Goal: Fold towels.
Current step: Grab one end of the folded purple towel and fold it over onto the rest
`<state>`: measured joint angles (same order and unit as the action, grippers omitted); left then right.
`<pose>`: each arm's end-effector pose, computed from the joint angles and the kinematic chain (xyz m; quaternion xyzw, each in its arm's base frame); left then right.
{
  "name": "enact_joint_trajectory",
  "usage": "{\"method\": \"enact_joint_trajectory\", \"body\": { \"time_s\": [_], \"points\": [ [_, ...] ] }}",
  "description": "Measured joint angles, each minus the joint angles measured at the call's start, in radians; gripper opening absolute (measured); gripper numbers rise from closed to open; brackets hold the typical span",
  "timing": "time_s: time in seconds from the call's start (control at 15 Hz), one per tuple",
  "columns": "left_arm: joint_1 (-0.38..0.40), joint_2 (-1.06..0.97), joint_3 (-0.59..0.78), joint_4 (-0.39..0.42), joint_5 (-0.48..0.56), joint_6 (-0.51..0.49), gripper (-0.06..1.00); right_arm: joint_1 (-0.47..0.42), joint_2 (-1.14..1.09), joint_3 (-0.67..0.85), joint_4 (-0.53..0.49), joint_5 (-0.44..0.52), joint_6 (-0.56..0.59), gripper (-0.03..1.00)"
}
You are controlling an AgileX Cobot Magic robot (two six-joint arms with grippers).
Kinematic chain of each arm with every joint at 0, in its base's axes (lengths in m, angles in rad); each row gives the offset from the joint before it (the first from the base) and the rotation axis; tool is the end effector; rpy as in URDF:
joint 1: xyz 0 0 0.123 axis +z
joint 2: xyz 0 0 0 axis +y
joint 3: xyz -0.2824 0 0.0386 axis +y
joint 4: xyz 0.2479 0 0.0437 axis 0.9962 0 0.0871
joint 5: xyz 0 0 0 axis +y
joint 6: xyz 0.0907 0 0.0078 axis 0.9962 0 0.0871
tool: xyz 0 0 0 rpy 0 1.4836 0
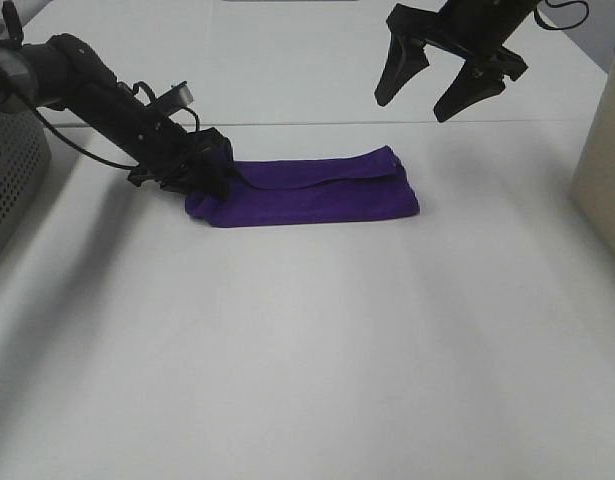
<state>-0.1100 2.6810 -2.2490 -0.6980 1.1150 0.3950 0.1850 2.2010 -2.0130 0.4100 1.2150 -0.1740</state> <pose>0.5210 -0.1104 0.0774 0.1054 0.9418 -0.3043 0.0963 0.4585 0.1204 0.2439 -0.1281 0.9637 0.1990 0.1234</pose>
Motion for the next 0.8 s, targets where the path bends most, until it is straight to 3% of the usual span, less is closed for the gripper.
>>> {"method": "enact_joint_trajectory", "body": {
  "time_s": [0.07, 0.27, 0.53, 0.8],
  "points": [
    [0.000, 0.008, -0.026, 0.026, 0.024, -0.003, 0.05, 0.000, 0.000, 0.000, 0.000, 0.000, 0.000, 0.80],
    [0.000, 0.029, -0.151, 0.071, 0.089, -0.011, 0.03, 0.000, -0.026, 0.000, -0.001, 0.000, 0.000, 0.80],
    [-0.034, 0.025, -0.351, -0.103, 0.090, -0.014, 0.03, 0.000, -0.129, 0.000, -0.025, 0.002, 0.000, 0.80],
    [-0.139, 0.025, -0.378, -0.110, 0.092, -0.014, 0.03, 0.000, -0.201, 0.000, -0.042, 0.002, 0.000, 0.80]
  ]
}}
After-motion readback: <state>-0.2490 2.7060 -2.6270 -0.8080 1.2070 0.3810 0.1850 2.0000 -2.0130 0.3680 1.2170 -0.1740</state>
